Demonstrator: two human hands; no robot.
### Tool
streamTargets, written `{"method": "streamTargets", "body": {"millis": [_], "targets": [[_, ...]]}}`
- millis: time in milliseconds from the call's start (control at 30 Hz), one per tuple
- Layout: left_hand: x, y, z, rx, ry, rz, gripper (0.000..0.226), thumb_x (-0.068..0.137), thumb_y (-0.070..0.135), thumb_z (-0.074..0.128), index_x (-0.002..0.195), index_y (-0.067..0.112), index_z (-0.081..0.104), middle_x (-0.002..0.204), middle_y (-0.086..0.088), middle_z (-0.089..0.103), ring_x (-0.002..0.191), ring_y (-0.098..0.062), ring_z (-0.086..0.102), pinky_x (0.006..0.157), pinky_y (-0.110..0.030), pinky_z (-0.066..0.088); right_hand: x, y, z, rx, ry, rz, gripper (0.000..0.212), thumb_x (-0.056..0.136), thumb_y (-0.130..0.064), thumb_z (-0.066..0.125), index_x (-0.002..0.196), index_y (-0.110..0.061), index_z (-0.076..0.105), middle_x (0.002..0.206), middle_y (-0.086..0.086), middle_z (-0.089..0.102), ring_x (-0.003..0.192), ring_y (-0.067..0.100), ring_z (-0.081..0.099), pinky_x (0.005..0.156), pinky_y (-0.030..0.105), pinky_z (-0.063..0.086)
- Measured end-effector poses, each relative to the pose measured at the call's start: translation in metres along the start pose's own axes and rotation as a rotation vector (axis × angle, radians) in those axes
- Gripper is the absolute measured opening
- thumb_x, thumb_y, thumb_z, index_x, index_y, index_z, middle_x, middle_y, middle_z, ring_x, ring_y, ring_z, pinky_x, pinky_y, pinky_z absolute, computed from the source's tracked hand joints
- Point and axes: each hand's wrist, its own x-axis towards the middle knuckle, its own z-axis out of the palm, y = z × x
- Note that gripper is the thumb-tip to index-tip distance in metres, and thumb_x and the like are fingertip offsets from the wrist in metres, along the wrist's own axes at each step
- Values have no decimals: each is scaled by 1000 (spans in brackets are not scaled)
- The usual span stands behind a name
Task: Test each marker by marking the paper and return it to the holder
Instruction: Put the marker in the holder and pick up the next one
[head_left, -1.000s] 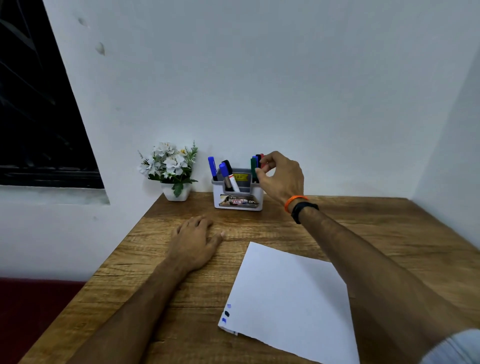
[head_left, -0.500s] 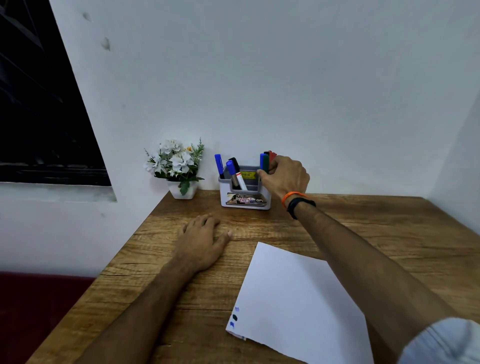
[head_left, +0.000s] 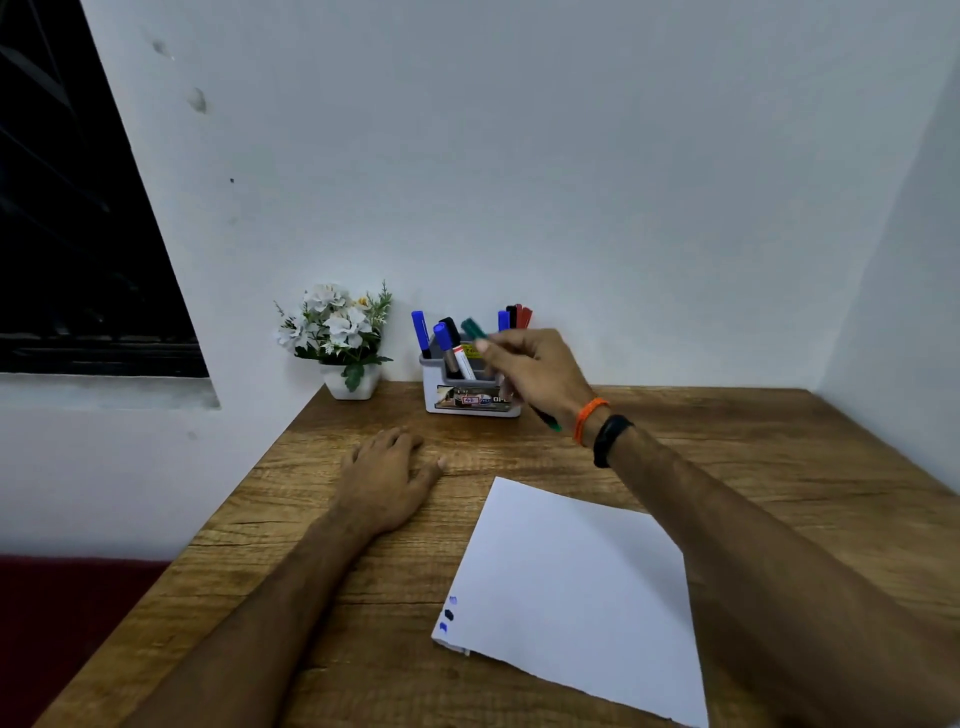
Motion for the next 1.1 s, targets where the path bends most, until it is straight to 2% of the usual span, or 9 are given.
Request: {"method": "streamTargets", "body": {"millis": [100, 167, 267, 367, 567, 633, 833, 967, 1100], "targets": [[-3, 2, -3, -65, 30, 13, 68, 90, 70, 29, 131, 22, 52, 138, -2, 53, 126, -20, 47, 108, -48, 35, -21, 13, 5, -229, -144, 30, 26, 92, -36, 66, 99, -13, 76, 69, -7, 63, 55, 5, 52, 53, 19, 40], [-7, 8, -10, -255, 103, 20, 66, 92, 67, 31, 130, 19, 55, 132, -3, 59, 117, -18, 53, 103, -43, 41, -32, 21, 7, -323, -195, 10, 27, 89, -37, 69, 98, -13, 77, 67, -8, 62, 56, 3, 50, 55, 17, 36], [-12, 18, -25, -679, 168, 84, 46, 94, 51, 48, 126, 20, 59, 122, 2, 65, 112, -12, 59, 99, -40, 48, -46, 28, 9, -335, -242, -7, 29, 84, -38, 75, 96, -11, 76, 71, -6, 66, 54, 1, 56, 54, 14, 41], [-14, 20, -33, -857, 90, 229, 33, 86, 36, 64, 113, 17, 67, 105, 1, 72, 100, -15, 67, 87, -37, 55, -52, 28, 8, -307, -308, -23, 26, 80, -35, 79, 91, -11, 76, 68, -7, 69, 49, 1, 61, 50, 11, 44], [-13, 20, -34, -843, 75, 223, 12, 84, 15, 70, 95, 11, 73, 86, -4, 73, 72, -11, 66, 66, -23, 53, -52, 26, -5, -349, -349, -32, 38, 65, -33, 90, 97, -19, 74, 78, -5, 72, 61, -1, 64, 66, 19, 56], [-12, 16, -36, -839, 100, 190, 10, 85, 13, 69, 94, 12, 72, 81, -3, 71, 67, -9, 64, 63, -24, 53, -48, 29, -14, -352, -305, -37, 32, 66, -31, 90, 93, -21, 77, 78, -4, 73, 63, -1, 64, 69, 22, 56], [-16, 21, -37, -817, -3, 175, 16, 87, 20, 67, 101, 14, 73, 86, 1, 71, 68, -2, 61, 63, -21, 48, -49, 34, -19, 195, -209, 115, 26, 74, -19, 83, 95, -5, 76, 73, 6, 69, 57, 12, 61, 52, 19, 50], [-20, 32, -34, -704, -76, 263, 15, 91, 27, 62, 96, 15, 71, 77, 10, 68, 66, 4, 59, 64, -17, 42, -52, 38, -6, 321, -234, 172, 16, 82, -14, 77, 95, -5, 72, 72, 1, 69, 58, 12, 60, 50, 19, 48], [-23, 35, -32, -725, -104, 294, 13, 94, 25, 60, 87, 15, 66, 71, 7, 65, 64, -8, 60, 59, -27, 47, -55, 35, 3, 374, -276, 193, 16, 88, -24, 71, 78, -12, 69, 68, 4, 67, 54, 13, 60, 47, 20, 46]]}}
